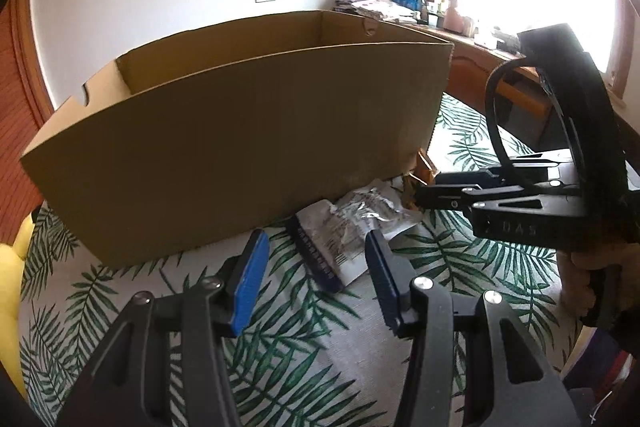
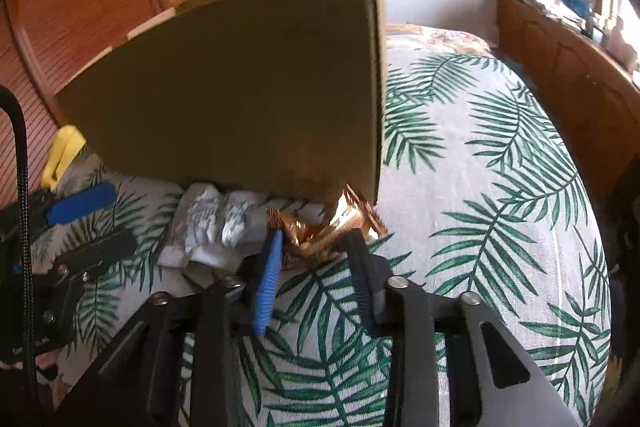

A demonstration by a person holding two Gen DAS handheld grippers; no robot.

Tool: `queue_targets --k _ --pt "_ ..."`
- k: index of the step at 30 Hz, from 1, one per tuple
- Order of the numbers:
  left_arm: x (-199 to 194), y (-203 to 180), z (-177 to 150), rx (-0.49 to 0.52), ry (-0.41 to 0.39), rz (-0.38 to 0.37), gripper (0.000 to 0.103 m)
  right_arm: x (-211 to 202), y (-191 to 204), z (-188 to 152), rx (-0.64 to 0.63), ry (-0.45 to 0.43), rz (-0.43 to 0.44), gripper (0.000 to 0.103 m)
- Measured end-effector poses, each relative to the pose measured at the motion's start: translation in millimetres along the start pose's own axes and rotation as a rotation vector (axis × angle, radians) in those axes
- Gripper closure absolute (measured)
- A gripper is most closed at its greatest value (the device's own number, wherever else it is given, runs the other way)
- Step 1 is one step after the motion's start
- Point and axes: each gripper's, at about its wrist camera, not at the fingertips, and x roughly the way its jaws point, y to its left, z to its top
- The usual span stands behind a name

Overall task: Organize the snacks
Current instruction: 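Grasp the silver printed bag with left tool while right tool grasps copper wrapper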

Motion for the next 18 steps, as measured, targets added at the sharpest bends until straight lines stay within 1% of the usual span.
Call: queue_targets --k 1,6,10,13,17,18 --pt "0.8 -1.9 1.3 0.009 0.002 -0.001 0.053 1.2 0.2 -1.5 -0.006 0.012 0.002 0.097" --pt "10.4 -9.8 11.4 0.046 0.018 -0.008 0.053 -4.8 -3.5 -7.2 0.000 -0.008 0.021 0.101" --pt "17.9 -12.8 19.5 0.061 0.035 -0.028 0.053 -15.6 -4.0 -13.6 -0.024 -0.021 0.021 0.101" --pt "25.3 -18.9 22.4 0.100 0.056 -0.033 0.052 -25.7 -2.3 -16.6 -0.040 -0.039 0.020 0.101" --pt "33.0 -28.2 27.3 0.156 0.068 -0.025 0.052 -34.7 -2.1 -13.3 -0.038 -0.063 0.045 0.095" --pt "33.1 -28.4 25.0 0.161 0.069 -0.027 0.052 -36.4 -9.4 -12.6 -0.035 -0.069 0.055 0.095"
